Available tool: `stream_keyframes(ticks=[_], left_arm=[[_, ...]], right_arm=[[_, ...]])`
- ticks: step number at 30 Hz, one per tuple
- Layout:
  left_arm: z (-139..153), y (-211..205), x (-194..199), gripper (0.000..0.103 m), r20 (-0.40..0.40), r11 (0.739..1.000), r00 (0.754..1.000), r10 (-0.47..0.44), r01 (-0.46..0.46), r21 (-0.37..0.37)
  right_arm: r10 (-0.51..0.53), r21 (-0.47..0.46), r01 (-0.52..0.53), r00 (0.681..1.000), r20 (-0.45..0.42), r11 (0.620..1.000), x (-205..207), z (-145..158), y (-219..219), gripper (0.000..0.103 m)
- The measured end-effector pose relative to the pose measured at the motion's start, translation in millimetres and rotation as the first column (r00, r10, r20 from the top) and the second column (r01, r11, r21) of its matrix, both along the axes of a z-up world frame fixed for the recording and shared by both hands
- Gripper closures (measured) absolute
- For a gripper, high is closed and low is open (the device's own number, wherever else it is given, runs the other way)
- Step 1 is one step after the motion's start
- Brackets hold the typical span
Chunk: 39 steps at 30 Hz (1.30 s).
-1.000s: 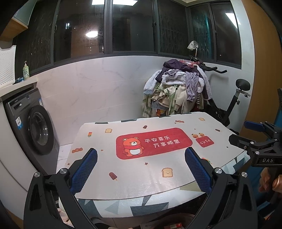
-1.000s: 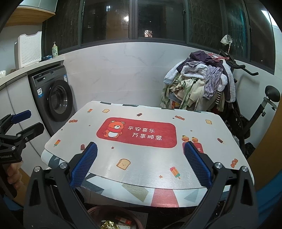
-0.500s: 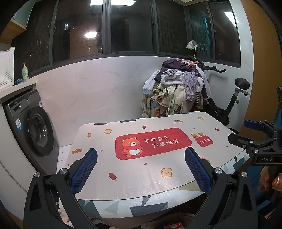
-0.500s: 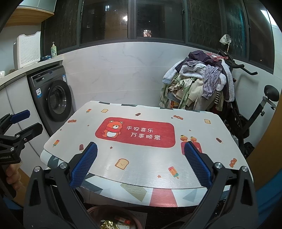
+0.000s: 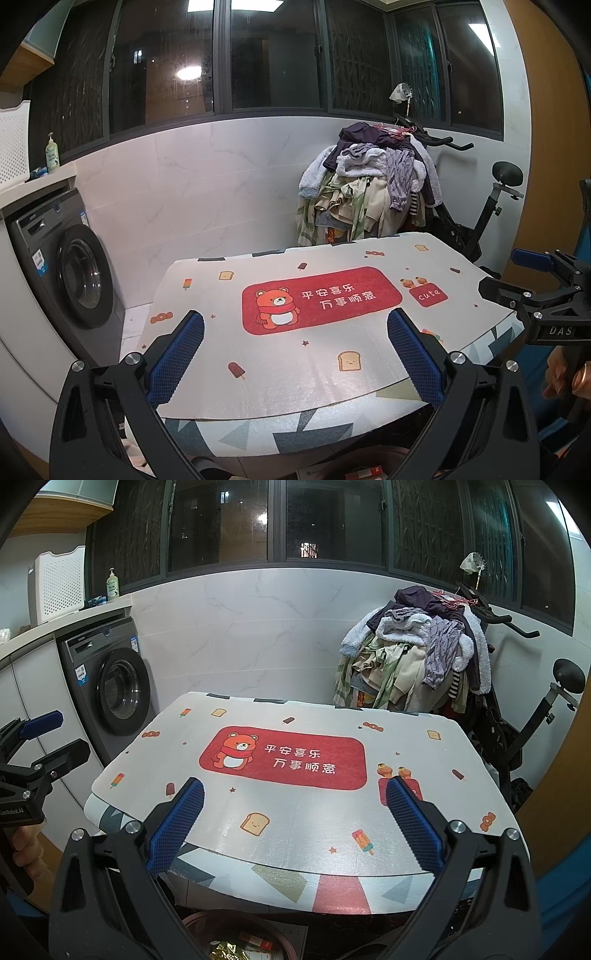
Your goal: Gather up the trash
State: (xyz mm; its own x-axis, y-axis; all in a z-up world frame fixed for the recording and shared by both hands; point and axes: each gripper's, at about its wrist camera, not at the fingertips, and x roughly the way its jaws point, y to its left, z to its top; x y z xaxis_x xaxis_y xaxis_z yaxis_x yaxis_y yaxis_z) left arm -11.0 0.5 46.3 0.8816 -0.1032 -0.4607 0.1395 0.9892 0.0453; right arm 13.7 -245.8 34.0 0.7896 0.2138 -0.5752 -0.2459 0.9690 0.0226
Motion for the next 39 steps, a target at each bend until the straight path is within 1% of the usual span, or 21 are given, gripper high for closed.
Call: stream_keyframes(ticks=[23, 39], left_arm=[[0.9, -1.0, 0.3, 0.006, 0.000, 1.000, 1.000, -0.001, 0.001, 0.002], [-6.8, 0.9, 0.3, 0.006, -0.005, 1.000, 1.000, 0.000, 0.000, 0.013]], right_arm=[[-0.003, -0.004, 0.003, 1.000, -0.001, 1.000, 1.0, 0.4, -3.7, 0.006], [-0.004, -0.004, 0.004, 1.000, -0.002, 1.000, -0.1, 0.3, -2.9, 0.006]])
